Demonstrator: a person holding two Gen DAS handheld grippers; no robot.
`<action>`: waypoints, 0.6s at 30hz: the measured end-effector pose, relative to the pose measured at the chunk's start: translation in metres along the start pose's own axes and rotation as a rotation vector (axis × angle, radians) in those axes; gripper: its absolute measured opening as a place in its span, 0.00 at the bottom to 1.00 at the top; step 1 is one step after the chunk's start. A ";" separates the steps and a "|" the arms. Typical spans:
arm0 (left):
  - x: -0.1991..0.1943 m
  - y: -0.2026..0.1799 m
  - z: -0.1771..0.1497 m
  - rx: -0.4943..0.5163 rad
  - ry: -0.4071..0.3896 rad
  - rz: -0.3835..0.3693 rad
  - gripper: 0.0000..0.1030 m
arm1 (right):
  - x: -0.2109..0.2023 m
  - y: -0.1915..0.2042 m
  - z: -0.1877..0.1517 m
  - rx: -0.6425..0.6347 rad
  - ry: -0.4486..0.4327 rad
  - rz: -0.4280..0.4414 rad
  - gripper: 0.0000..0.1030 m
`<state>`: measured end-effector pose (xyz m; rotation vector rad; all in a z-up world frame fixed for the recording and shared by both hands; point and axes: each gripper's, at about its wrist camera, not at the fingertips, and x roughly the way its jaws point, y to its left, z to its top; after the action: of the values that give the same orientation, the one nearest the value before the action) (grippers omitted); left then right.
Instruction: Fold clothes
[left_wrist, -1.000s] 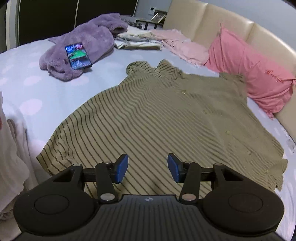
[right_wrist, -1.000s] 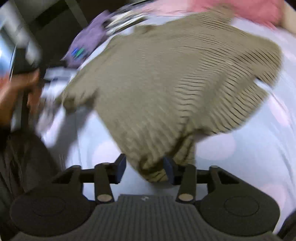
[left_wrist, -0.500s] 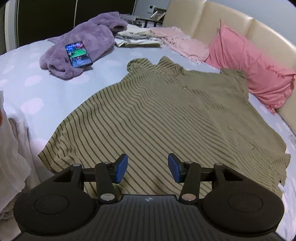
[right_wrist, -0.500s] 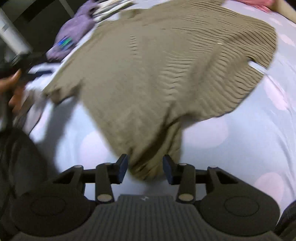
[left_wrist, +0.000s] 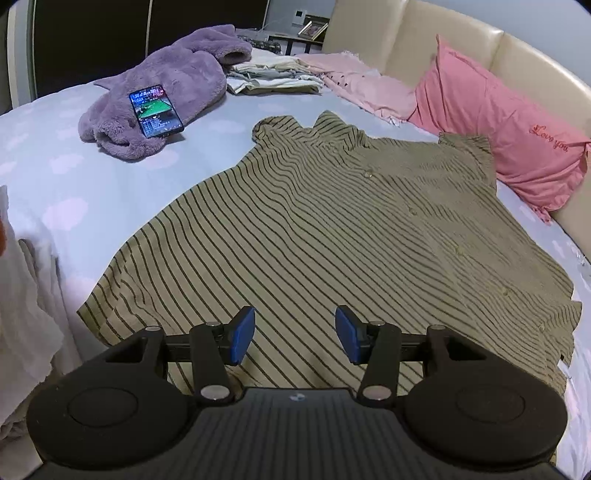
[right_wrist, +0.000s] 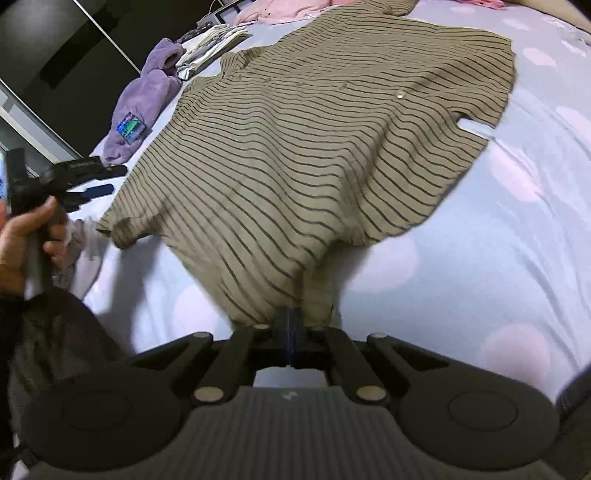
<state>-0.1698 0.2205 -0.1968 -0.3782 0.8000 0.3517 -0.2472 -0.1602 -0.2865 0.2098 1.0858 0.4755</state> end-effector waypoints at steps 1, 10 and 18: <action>0.001 0.000 0.000 -0.001 0.003 0.001 0.45 | -0.001 0.000 -0.001 -0.006 0.001 -0.015 0.00; 0.004 0.002 -0.001 -0.001 0.017 0.013 0.45 | 0.033 -0.027 0.004 0.080 -0.045 -0.020 0.35; -0.004 -0.006 -0.002 0.038 -0.003 -0.011 0.44 | 0.037 -0.022 -0.004 0.008 0.039 -0.040 0.01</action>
<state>-0.1710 0.2137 -0.1942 -0.3460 0.8005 0.3264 -0.2312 -0.1624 -0.3260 0.1862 1.1287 0.4404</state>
